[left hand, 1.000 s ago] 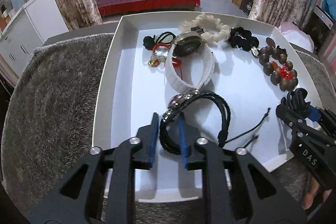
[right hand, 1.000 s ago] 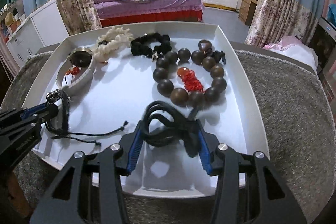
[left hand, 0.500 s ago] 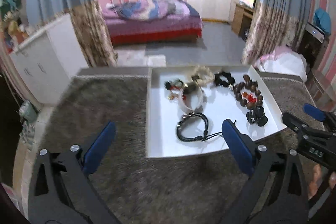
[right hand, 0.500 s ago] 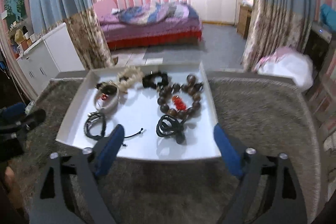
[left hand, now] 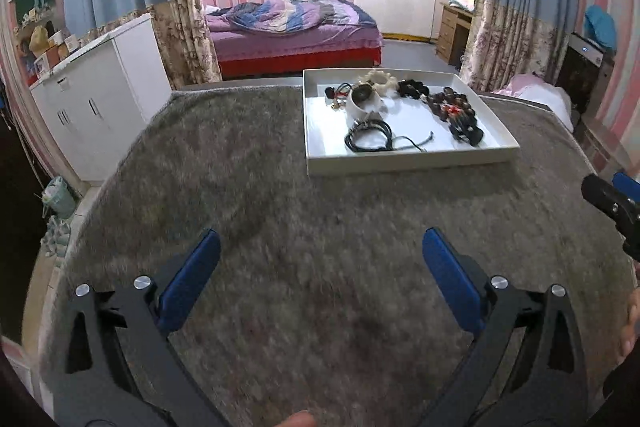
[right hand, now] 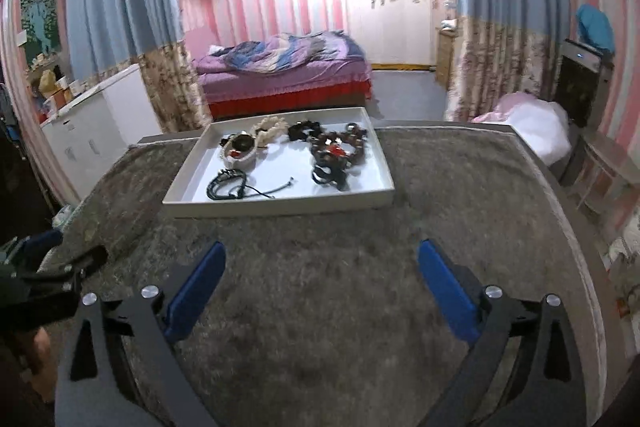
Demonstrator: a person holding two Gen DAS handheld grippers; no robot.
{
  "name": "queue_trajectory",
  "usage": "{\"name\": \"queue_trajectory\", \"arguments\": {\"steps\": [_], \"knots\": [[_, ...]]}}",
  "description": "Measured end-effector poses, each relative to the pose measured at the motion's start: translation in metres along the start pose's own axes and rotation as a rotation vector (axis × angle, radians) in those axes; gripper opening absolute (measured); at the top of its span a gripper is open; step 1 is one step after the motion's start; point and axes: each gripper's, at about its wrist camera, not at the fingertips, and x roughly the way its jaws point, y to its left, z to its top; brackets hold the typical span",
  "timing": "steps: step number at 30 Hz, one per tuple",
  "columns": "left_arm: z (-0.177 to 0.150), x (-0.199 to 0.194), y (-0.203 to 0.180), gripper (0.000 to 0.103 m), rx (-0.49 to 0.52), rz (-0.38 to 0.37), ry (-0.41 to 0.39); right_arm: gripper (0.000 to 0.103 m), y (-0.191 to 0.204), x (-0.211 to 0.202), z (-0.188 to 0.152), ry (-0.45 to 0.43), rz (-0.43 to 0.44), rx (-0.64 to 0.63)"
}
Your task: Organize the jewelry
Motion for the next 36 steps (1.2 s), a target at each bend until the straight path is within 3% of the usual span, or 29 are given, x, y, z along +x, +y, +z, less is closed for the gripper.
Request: {"name": "queue_trajectory", "arguments": {"steps": [13, 36], "knots": [[-0.040, -0.060, -0.017, 0.100, 0.008, 0.039, -0.164, 0.097, -0.004, -0.032, -0.048, -0.047, -0.111, -0.016], [-0.042, -0.061, -0.023, 0.100, 0.004, 0.057, -0.166, 0.097, -0.005, -0.034, -0.050, -0.052, -0.121, -0.018]]}}
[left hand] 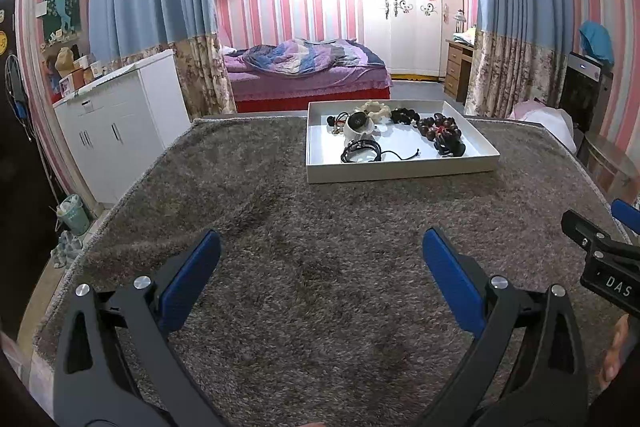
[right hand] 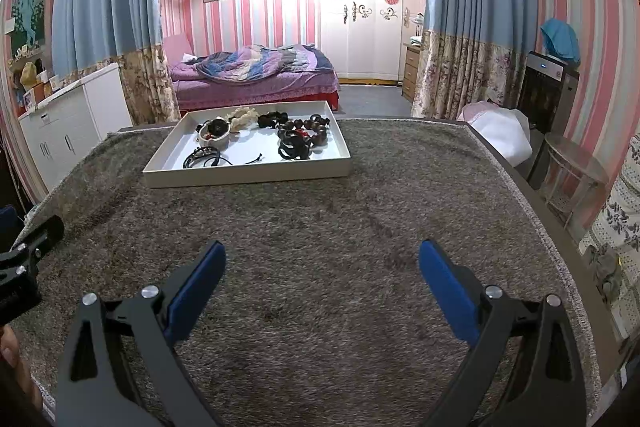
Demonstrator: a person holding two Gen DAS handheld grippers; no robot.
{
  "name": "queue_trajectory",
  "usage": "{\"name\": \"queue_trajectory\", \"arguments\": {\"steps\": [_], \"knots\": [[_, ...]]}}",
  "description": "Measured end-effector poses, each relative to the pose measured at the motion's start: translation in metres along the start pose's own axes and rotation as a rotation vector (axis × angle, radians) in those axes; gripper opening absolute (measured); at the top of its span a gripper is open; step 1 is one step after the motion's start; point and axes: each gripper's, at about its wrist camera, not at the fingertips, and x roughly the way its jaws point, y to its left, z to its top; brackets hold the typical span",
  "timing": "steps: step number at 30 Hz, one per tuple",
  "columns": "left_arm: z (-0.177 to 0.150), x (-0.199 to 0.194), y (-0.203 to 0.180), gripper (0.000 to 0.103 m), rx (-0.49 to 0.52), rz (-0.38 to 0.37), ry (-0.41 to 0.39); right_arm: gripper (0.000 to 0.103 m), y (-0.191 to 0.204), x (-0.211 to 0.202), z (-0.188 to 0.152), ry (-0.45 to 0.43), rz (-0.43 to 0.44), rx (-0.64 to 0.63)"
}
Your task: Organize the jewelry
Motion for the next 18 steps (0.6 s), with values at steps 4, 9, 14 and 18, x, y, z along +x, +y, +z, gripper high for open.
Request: {"name": "queue_trajectory", "arguments": {"steps": [4, 9, 14, 18], "knots": [[0.0001, -0.0007, 0.0003, 0.100, -0.002, -0.001, -0.004, 0.097, 0.0007, 0.0002, 0.0006, -0.001, -0.001, 0.000], [0.0008, -0.0021, -0.0001, 0.100, -0.001, 0.003, -0.012, 0.097, 0.0007, -0.0004, 0.0017, -0.007, -0.005, 0.000], [0.0016, -0.0007, 0.0007, 0.100, -0.004, 0.004, -0.008, 0.097, 0.0003, -0.0007, 0.0023, -0.008, -0.004, 0.002], [0.0015, -0.0006, 0.0000, 0.100, -0.004, 0.007, -0.009, 0.097, 0.0001, -0.0002, 0.0029, -0.008, -0.004, 0.002]]}}
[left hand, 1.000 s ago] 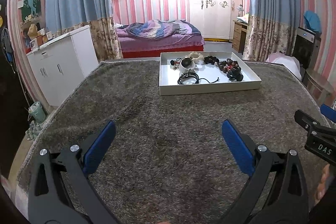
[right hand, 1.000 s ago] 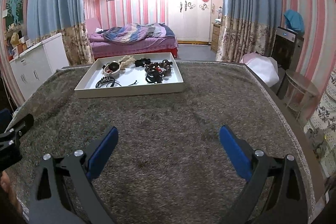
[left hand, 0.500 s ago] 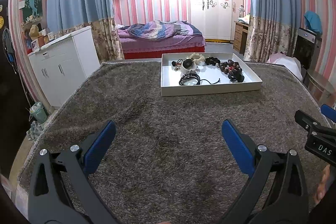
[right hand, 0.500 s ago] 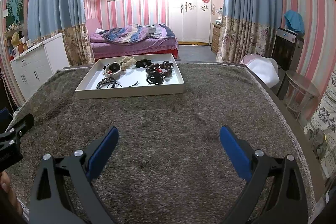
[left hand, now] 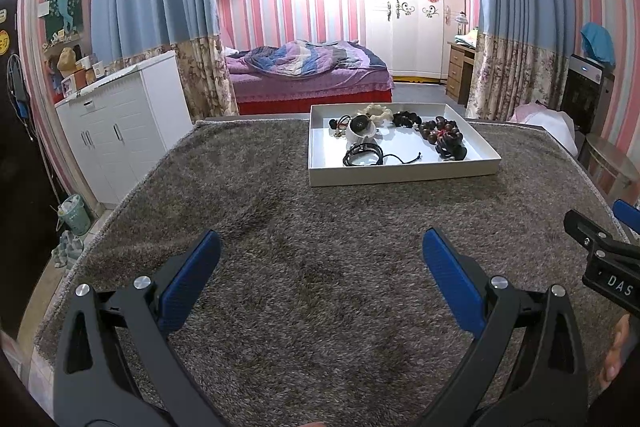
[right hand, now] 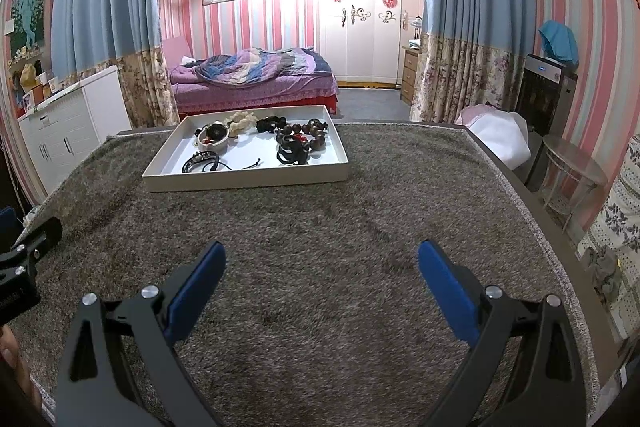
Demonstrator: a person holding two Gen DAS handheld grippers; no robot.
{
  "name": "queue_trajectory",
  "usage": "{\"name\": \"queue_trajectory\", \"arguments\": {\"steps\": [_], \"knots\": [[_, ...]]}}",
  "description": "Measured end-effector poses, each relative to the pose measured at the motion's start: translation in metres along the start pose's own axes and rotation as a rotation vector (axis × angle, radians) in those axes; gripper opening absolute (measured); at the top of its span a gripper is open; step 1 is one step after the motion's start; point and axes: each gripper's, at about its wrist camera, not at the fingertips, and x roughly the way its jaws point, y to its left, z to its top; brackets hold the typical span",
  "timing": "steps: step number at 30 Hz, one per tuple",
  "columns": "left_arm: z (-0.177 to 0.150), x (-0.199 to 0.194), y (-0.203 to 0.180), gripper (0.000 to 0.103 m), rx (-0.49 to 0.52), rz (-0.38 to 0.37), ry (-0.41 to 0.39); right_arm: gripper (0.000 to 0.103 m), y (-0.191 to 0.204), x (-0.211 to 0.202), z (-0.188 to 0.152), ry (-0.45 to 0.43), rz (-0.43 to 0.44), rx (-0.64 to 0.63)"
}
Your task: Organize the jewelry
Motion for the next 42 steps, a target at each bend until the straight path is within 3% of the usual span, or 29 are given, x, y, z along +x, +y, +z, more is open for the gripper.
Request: {"name": "queue_trajectory", "arguments": {"steps": [42], "knots": [[-0.0010, 0.0016, 0.0009, 0.100, 0.003, 0.020, -0.003, 0.097, -0.0009, 0.0002, 0.0000, 0.001, -0.001, 0.003]]}}
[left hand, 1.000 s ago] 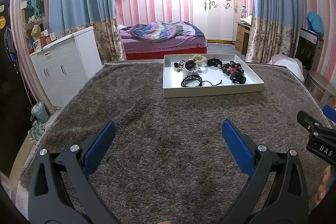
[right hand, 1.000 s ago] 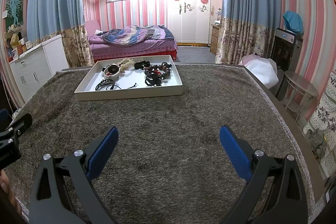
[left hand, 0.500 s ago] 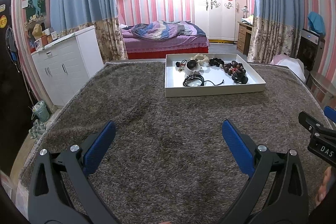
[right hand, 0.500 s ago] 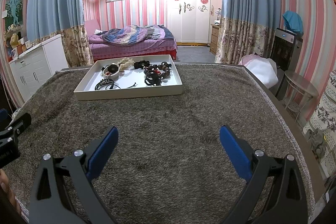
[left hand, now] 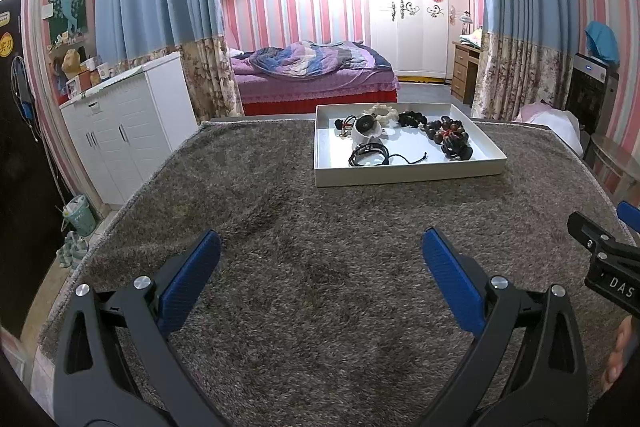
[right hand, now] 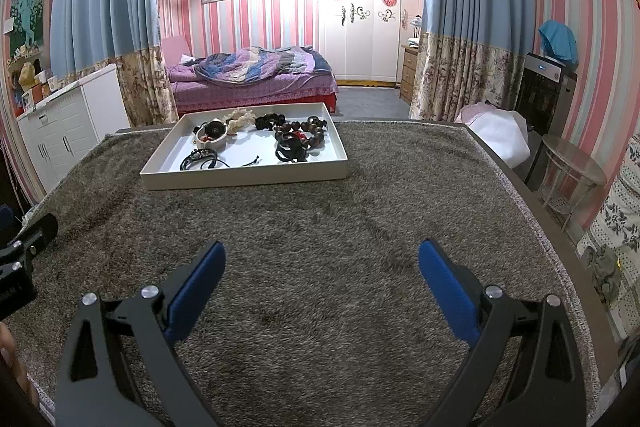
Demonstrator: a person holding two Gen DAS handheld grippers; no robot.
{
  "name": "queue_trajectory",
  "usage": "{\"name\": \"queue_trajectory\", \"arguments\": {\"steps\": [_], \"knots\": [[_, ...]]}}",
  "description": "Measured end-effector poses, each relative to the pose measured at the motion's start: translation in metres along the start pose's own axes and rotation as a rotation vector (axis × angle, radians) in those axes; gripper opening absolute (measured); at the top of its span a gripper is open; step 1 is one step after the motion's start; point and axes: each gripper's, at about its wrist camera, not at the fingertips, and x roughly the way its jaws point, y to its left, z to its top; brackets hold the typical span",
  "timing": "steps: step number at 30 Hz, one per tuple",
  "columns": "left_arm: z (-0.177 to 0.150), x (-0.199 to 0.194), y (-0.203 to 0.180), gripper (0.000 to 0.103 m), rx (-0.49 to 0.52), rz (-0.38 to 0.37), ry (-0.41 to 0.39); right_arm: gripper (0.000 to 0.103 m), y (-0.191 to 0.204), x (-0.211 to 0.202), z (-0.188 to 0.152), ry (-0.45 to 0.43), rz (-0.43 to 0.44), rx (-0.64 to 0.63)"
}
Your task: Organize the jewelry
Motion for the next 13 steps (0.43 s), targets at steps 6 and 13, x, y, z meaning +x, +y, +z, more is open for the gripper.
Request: {"name": "queue_trajectory", "arguments": {"steps": [6, 13], "knots": [[0.0008, 0.0017, 0.0006, 0.100, -0.004, 0.001, 0.008, 0.097, 0.0001, -0.0002, 0.0000, 0.000, 0.000, 0.000], [0.0004, 0.0035, 0.0003, 0.100, -0.007, 0.008, 0.015, 0.097, -0.0011, 0.0015, -0.0038, 0.004, -0.002, -0.005]]}}
